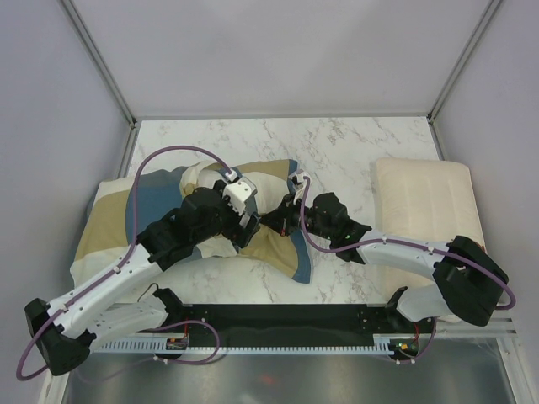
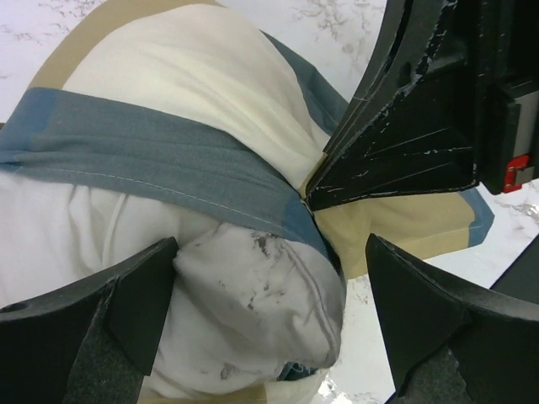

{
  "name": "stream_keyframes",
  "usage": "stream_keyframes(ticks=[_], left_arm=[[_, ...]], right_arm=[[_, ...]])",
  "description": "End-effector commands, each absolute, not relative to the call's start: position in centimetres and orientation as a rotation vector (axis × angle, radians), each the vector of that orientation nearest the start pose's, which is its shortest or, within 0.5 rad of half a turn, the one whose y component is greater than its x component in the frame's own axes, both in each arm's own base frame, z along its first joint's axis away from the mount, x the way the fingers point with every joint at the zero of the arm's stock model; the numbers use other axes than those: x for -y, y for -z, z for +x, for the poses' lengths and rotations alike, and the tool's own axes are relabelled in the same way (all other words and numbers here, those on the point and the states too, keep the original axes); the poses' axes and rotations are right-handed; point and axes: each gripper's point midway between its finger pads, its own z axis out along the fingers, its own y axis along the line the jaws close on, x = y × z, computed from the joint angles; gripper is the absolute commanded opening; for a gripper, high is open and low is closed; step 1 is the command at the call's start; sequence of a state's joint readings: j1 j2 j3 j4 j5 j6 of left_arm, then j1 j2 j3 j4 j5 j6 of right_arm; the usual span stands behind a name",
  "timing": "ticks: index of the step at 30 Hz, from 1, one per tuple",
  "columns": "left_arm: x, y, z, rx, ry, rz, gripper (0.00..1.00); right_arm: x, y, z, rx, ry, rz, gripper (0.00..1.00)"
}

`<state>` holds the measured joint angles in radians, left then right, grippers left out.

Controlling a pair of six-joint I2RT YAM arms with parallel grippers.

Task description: Remove the pillowcase from the pillow

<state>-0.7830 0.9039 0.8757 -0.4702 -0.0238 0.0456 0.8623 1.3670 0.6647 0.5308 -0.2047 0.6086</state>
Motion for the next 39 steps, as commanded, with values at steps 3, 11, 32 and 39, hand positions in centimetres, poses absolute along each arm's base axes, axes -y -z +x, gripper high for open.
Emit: stream_keyframes(ticks=[3, 11, 32, 39], left_arm=[[18.4, -19.9, 23.3, -1.997, 0.191, 0.795, 0.80], [18.1, -20.1, 23.1, -1.994, 0.198, 0.764, 0.02], [19.9, -20.1, 19.0, -2.030, 0.461, 0.845, 0.56], [21.4, -20.3, 19.2, -1.999, 0.523, 0.869, 0.75]], right_arm=[[-37.0, -21.8, 23.1, -1.758, -1.278, -0.409, 0.00], [-35.9, -21.5, 24.0, -1.779, -1.203, -0.352, 0.00], [-30.5, -15.9, 29.2, -1.975, -0.989, -0.103, 0.00], [-31.0, -16.0, 28.9, -1.969, -1.021, -0.117, 0.00]])
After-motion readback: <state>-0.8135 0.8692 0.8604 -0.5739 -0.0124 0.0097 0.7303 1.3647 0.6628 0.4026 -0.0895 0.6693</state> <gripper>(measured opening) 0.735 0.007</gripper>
